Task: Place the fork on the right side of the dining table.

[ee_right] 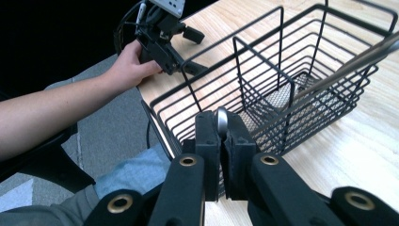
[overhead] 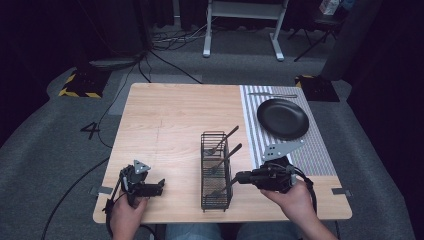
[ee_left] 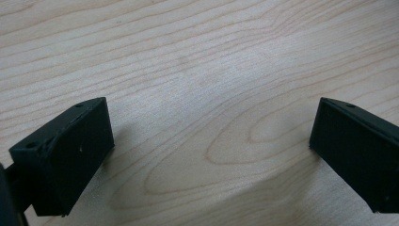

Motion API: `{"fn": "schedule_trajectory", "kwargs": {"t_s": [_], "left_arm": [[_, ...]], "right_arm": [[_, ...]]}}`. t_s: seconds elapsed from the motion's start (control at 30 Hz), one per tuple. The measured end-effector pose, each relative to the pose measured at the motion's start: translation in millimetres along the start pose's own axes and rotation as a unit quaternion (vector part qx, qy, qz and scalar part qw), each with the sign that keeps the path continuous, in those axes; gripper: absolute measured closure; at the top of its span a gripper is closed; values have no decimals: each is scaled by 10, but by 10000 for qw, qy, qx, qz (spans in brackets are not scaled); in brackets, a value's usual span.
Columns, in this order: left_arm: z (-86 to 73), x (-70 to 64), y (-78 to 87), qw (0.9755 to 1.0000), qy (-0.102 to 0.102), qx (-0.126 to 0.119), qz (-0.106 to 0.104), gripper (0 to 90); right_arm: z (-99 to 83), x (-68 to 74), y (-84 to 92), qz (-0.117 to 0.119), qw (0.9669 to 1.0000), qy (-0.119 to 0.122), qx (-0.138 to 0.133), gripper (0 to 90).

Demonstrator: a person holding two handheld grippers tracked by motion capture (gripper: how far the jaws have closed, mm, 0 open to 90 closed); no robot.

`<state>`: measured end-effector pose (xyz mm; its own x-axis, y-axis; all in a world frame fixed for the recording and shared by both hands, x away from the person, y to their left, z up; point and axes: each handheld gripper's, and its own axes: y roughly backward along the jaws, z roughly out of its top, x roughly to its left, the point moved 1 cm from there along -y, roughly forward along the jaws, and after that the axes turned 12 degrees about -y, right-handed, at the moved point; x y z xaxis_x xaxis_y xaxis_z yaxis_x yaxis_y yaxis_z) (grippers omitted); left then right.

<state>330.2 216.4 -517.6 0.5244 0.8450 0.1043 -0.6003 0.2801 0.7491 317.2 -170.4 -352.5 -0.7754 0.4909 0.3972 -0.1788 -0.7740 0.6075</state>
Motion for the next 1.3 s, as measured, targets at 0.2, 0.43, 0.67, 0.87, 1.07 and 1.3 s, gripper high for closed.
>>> {"fn": "schedule_trajectory", "kwargs": {"t_s": [0.2,0.43,0.67,0.87,1.07,1.3], "left_arm": [[0,0,0,10000,-1,1,-1,3],[0,0,0,10000,-1,0,-1,3],[0,1,1,10000,-10,2,-7,3],[0,1,1,10000,-10,3,-7,3],[0,1,1,10000,-9,4,-7,3],[0,1,1,10000,-9,3,-7,3]], "right_arm": [[62,48,18,-31,9999,61,-96,867],[180,97,102,-9,9997,105,-242,867],[273,137,193,-55,9992,182,-340,867],[361,140,314,-109,9987,217,-448,867],[437,143,453,-163,9980,242,-553,867],[496,75,666,-183,9968,137,-761,867]]}}
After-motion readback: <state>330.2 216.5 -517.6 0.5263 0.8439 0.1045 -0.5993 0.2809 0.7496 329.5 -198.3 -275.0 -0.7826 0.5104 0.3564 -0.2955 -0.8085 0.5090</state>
